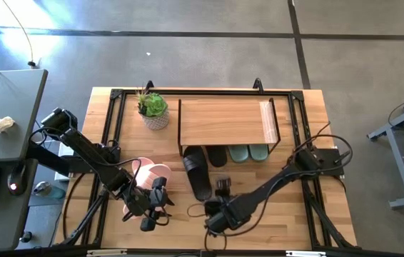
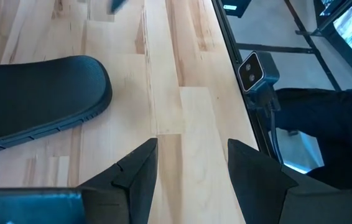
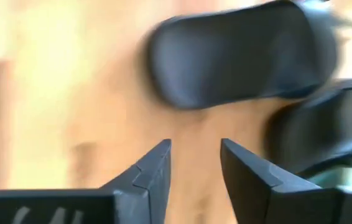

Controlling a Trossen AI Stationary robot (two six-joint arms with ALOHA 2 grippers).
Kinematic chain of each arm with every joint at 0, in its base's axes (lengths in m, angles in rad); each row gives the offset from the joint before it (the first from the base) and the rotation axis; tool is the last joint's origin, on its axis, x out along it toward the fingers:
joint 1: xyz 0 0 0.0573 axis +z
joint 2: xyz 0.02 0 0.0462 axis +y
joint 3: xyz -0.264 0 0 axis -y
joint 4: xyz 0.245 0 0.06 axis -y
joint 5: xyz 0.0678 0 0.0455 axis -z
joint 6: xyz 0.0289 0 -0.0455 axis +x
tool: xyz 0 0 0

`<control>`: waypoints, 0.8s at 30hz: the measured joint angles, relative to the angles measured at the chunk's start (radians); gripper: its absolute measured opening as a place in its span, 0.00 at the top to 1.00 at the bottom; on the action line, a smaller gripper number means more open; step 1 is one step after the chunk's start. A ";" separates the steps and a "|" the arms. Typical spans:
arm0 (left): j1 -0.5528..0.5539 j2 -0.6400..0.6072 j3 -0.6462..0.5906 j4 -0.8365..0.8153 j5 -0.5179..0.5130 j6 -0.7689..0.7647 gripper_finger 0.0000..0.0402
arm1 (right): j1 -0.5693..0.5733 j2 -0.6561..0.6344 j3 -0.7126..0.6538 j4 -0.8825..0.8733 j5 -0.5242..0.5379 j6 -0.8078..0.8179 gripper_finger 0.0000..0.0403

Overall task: Pick and place slides into the shelf
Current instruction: Put the black slipper under the shelf

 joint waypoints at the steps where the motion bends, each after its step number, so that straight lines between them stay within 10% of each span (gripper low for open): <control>1: 0.000 0.000 0.000 0.000 0.000 0.004 0.56 | 0.007 0.000 0.000 -0.001 -0.034 0.013 0.72; 8: 0.000 0.000 0.000 0.000 0.000 0.007 0.56 | 0.052 0.000 0.000 0.040 -0.189 0.056 0.97; 16: 0.000 0.000 0.000 0.000 -0.004 0.016 0.56 | 0.070 0.000 -0.095 0.367 -0.259 0.003 1.00; 24: 0.000 0.000 0.000 -0.002 -0.006 0.018 0.56 | 0.017 0.000 -0.233 0.532 -0.064 -0.028 1.00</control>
